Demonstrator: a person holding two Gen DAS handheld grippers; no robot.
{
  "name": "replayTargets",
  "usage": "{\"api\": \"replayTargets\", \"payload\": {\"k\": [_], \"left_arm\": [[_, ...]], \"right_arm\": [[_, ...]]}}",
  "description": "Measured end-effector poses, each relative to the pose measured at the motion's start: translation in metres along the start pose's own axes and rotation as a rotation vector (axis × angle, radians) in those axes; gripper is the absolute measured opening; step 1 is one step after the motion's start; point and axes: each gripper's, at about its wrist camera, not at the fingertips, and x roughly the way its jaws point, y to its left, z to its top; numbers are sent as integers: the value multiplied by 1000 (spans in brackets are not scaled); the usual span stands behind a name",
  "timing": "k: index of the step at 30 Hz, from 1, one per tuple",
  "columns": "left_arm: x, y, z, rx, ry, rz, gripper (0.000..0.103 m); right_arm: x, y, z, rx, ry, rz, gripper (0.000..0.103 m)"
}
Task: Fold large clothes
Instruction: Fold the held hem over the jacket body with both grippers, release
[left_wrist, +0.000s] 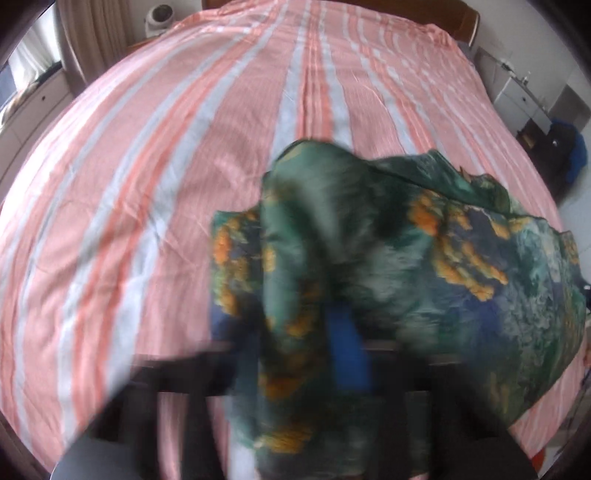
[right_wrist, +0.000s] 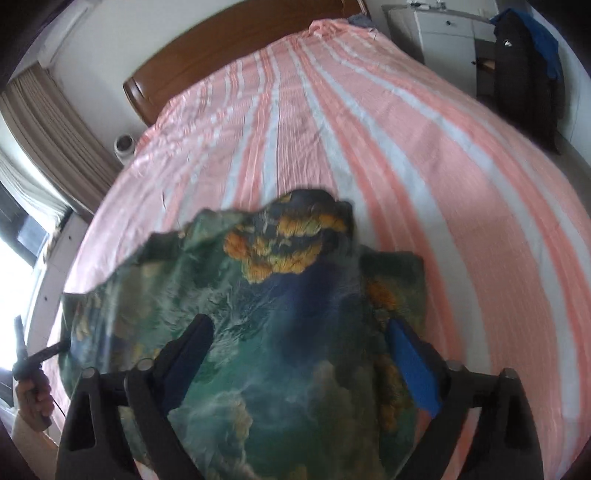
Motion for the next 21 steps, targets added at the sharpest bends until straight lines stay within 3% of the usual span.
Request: {"api": "replayTargets", "payload": {"k": [1,2,5,8,10,12,14,16,19,21], "left_arm": [[-6,-6,-2,10,-14,33,8],[-14,-12,-3,48,-48,59,6],[-59,-21,-1,89,-171,50,6],[-106,-30,17,78,-319,-2,6],[-121,-42,31,102,-443,26,6],[-114,-52,45,116,-513,97,6],[-81,-53,58,109,-486,160,6],[-31,-43,61,84,-384,184,7],[40,-24,37,84,-243,196,9],[56,-24,13,125,-274,191,10]], "right_arm": [[9,4,-2,-7,9,-24,32],[13,9,-5,-22,11,-63,19],[-4,29,-9,-134,-46,-142,13],[-53,51,3,-216,-208,-152,12],[-73,62,16,-242,-307,-154,12],[-90,73,26,-265,-425,-163,12],[-87,76,34,-251,-475,-173,12],[-58,66,41,-212,-438,-192,12],[16,41,32,-183,-277,-229,12],[59,26,7,-185,-175,-237,14]]}}
